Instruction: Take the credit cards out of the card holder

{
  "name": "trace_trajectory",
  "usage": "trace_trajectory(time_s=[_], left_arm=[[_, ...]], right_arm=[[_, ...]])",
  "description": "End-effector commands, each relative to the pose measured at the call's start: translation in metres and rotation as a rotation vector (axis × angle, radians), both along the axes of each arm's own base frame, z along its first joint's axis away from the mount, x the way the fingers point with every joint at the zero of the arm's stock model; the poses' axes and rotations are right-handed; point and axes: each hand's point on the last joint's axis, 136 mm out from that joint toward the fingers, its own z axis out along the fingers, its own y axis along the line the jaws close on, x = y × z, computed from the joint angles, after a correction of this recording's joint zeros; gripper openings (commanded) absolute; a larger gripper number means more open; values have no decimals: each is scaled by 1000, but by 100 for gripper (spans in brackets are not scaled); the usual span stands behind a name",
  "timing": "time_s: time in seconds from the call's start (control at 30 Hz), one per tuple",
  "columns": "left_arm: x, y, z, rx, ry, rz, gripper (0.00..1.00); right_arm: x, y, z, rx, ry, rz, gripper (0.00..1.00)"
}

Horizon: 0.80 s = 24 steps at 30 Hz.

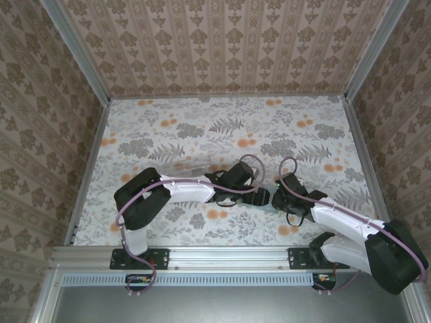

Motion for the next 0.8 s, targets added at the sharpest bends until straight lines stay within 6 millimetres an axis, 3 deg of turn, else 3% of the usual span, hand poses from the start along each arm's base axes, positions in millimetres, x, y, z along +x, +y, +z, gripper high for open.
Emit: trace_trajectory(time_s=[0.0, 0.2, 0.47, 0.77], left_arm=[[-7, -17, 17, -85, -3, -54, 98], [-7, -19, 21, -115, 10, -57, 100], [-13, -34, 51, -237, 1, -107, 98], [-17, -49, 63, -281, 8, -142, 98]], right_arm=[[-13, -4, -11, -3, 52, -5, 29], [-13, -4, -10, -3, 52, -6, 29], [-13, -7, -8, -9, 43, -25, 29], [-29, -46, 23, -46, -77, -188, 31]])
